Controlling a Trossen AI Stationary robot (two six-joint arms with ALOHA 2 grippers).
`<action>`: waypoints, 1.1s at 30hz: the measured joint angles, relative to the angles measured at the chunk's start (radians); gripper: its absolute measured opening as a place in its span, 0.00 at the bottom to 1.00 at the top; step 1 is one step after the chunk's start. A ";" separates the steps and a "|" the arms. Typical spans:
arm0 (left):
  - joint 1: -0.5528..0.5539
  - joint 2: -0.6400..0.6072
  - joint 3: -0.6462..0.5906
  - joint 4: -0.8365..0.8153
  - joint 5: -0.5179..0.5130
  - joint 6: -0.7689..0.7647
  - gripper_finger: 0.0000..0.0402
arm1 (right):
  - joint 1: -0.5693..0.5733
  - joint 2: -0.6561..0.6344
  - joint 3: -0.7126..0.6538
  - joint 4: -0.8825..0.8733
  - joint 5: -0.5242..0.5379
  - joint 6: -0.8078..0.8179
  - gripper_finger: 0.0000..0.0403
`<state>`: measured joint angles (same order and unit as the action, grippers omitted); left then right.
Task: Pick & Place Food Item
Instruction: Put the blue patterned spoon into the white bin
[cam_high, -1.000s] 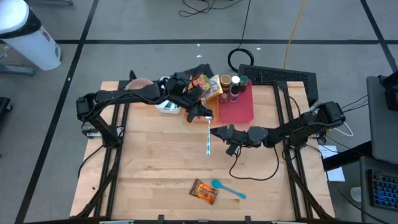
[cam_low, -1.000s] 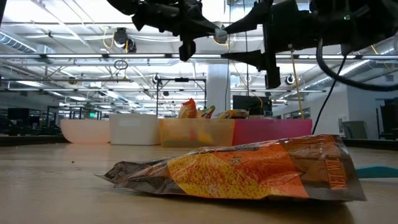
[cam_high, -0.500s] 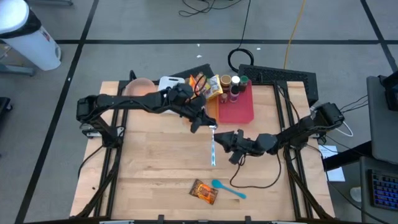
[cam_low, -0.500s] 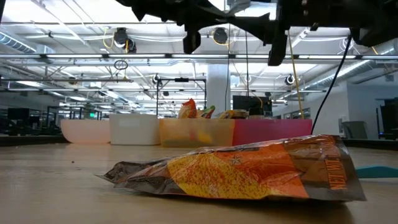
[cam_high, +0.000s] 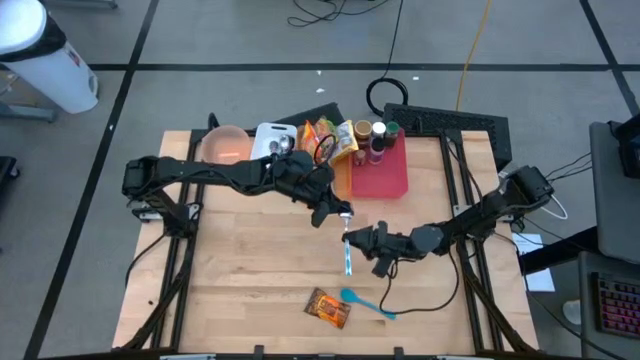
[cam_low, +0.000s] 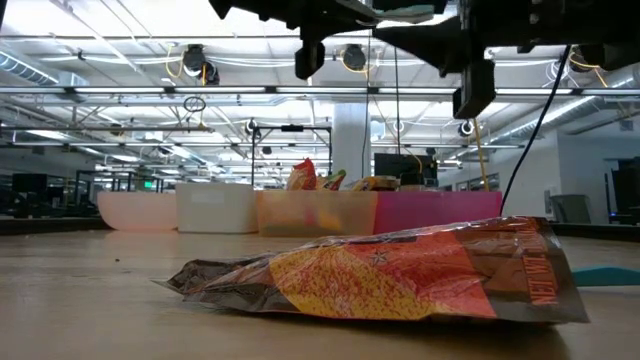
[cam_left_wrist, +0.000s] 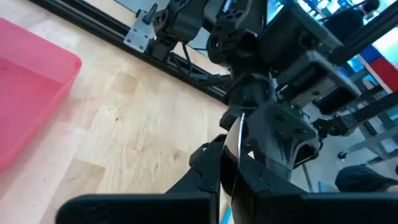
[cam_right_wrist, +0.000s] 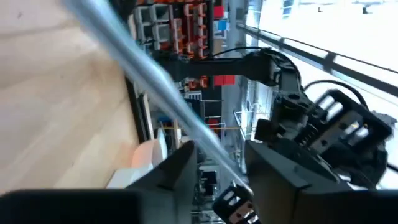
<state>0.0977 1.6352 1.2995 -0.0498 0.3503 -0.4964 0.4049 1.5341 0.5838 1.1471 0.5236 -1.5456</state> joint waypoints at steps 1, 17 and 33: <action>-0.005 0.000 0.000 0.000 -0.005 -0.004 0.03 | 0.006 0.000 0.000 0.004 0.000 0.016 0.29; -0.062 0.001 -0.002 -0.002 -0.116 -0.026 0.19 | 0.106 -0.002 0.047 0.035 0.091 0.159 0.04; -0.066 -0.002 0.000 0.260 0.004 0.192 0.56 | 0.075 -0.005 0.056 -0.008 0.163 0.412 0.03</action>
<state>0.0318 1.6329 1.2999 0.2099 0.3540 -0.3040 0.4798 1.5288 0.6395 1.1386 0.6870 -1.1335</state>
